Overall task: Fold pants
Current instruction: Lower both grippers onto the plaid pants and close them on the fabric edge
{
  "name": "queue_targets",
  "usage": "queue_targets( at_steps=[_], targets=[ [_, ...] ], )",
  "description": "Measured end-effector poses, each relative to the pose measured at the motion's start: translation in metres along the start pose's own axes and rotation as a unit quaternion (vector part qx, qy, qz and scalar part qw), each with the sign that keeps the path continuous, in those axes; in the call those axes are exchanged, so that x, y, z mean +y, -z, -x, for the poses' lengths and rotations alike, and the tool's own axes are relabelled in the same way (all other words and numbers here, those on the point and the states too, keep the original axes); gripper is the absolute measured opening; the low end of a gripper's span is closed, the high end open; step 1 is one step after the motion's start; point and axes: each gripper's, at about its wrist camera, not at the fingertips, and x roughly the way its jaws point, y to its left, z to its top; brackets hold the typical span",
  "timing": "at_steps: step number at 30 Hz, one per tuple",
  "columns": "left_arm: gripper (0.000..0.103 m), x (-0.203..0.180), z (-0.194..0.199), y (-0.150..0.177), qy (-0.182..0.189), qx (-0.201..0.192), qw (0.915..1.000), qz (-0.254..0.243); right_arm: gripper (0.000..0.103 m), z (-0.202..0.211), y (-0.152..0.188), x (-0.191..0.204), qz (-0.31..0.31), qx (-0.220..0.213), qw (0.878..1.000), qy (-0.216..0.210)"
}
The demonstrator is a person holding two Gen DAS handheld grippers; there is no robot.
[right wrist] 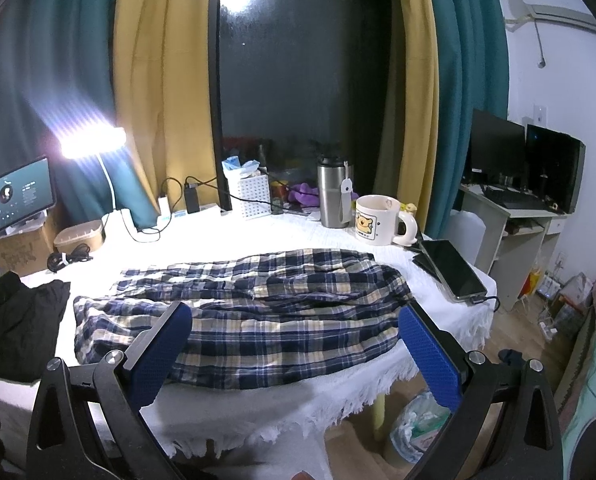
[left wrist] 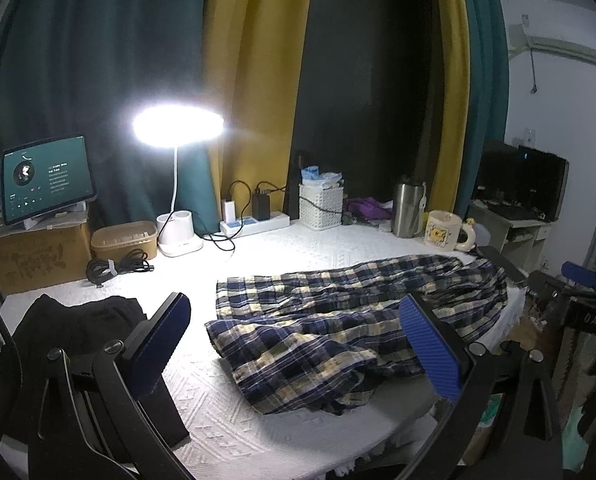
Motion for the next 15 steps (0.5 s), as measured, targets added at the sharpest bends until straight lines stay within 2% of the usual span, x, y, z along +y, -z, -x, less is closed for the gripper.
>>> queue_targets(
  at_steps=[8, 15],
  targets=[
    [0.102, 0.012, -0.047, -0.003, -0.020, 0.043, 0.9988, -0.010, 0.103, -0.047, -0.002, -0.019, -0.013, 0.031, 0.999, 0.018],
    [0.102, 0.028, -0.086, -0.017, -0.033, 0.070, 0.9969, -0.016, 0.103, -0.087, -0.017, -0.041, -0.022, 0.049, 0.998, 0.034]
  ],
)
